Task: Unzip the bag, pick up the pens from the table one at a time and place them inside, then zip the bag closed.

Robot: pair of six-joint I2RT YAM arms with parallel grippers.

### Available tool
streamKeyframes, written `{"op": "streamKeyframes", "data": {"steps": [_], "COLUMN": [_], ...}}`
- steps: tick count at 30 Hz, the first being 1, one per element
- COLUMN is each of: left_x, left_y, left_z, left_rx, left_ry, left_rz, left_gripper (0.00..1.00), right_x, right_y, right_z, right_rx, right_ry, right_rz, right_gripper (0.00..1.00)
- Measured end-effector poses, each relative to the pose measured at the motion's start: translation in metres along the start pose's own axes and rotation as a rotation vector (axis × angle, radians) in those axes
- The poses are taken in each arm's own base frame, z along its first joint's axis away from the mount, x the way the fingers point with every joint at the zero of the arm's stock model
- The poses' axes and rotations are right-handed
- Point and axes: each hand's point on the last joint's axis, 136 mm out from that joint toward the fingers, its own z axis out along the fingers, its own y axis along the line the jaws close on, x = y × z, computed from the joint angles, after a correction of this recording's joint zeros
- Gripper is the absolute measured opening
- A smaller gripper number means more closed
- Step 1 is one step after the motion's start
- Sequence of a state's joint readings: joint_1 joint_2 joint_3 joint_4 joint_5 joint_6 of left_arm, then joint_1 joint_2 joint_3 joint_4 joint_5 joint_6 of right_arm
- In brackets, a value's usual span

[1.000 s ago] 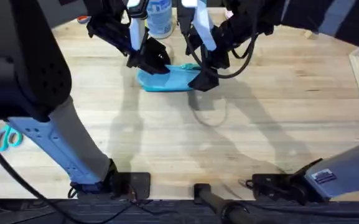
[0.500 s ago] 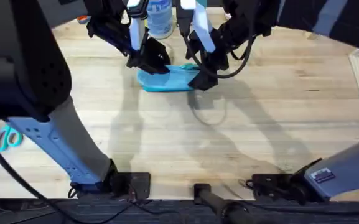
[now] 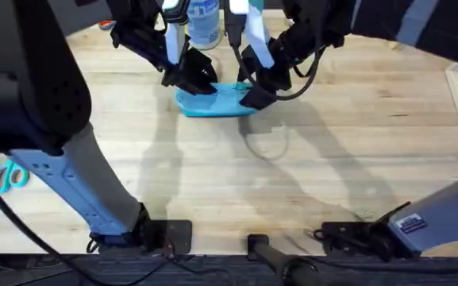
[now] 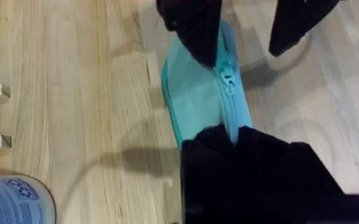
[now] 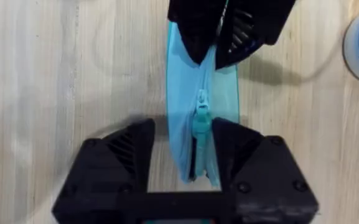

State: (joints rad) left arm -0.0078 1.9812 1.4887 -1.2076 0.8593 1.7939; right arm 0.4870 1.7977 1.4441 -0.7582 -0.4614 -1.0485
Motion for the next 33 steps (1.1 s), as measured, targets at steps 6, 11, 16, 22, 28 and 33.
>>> {"op": "streamKeyframes", "data": {"steps": [6,11,16,22,28,33], "left_x": [0.0002,0.0003,0.0003,0.0004,0.0004,0.0004], "left_y": [-0.0001,-0.0002,-0.0001,-0.0002,-0.0001,-0.0001], "left_z": [0.0000,0.0001,0.0000,0.0001,0.0001,0.0001], "left_rx": [0.000,0.001,0.000,0.001,0.001,0.001], "left_ry": [0.001,0.002,0.002,0.003,0.003,0.003], "left_rz": [0.000,0.000,0.000,0.000,0.000,0.000], "left_gripper": [0.042,0.042,0.042,0.042,0.042,0.042], "right_x": [-0.0003,0.0013,0.0036,0.0039,0.0038,0.0035], "right_y": [-0.0006,-0.0016,-0.0026,-0.0030,-0.0031,-0.0037], "right_z": [0.0000,0.0000,-0.0001,-0.0001,-0.0001,-0.0001], "right_rx": [0.002,0.008,0.014,0.016,0.017,0.019], "right_ry": [-0.001,0.008,0.021,0.023,0.023,0.021], "right_rz": [-0.001,-0.001,-0.001,-0.001,0.002,0.026], "right_gripper": [0.287,0.279,0.297,0.053,0.034,0.032]}}
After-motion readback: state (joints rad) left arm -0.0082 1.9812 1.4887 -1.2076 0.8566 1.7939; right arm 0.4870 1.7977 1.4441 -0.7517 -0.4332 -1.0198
